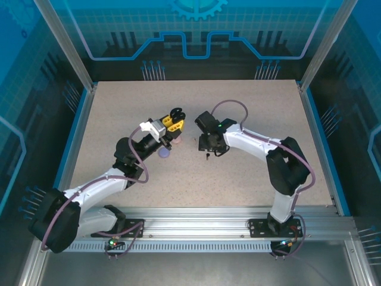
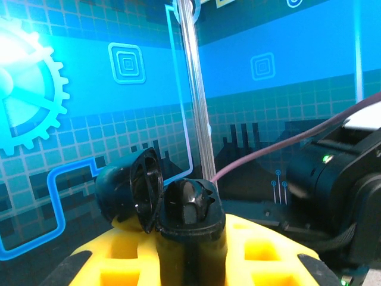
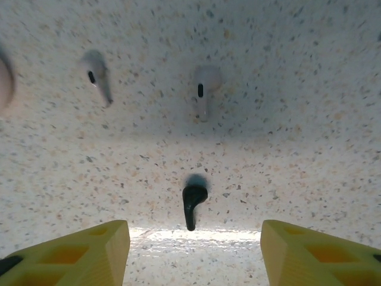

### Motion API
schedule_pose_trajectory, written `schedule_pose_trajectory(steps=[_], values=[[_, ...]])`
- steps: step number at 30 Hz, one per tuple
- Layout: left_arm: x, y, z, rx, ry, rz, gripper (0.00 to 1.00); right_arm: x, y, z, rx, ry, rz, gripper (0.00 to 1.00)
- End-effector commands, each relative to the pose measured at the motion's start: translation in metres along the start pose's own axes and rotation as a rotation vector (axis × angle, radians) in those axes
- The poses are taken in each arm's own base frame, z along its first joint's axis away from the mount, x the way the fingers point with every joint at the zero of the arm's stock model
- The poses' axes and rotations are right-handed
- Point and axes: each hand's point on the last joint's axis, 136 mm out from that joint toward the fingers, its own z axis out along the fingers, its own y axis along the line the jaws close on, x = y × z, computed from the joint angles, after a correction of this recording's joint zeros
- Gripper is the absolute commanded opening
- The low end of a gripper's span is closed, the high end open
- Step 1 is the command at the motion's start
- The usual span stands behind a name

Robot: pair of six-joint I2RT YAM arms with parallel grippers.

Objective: Insert the wireless bluetooth earbuds into the charging case

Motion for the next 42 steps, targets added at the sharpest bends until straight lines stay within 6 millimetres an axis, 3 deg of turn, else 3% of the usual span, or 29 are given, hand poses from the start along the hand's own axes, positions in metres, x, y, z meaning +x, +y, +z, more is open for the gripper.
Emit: schedule_pose_trajectory(steps=[1,6,18,42], values=[[-0.016,0.001,-0.003,-0.014,-0.056,0.007,0.0,0.008,0.001,0.007,0.03,0.044,0.041,0.57],[-0.016,0.001,-0.003,-0.015,-0.057,0.008,0.0,0.013,0.001,0.022,0.046,0.066,0.057,0.49],[-0.013,0.001,-0.002,-0.014,-0.056,0.011,0.0,0.013,0.008,0.043,0.061,0.093,0.05,0.41],[-0.01,0.001,-0.003,-0.015,-0.052,0.022,0.0,0.025,0.011,0.062,0.098,0.131,0.022,0.32]])
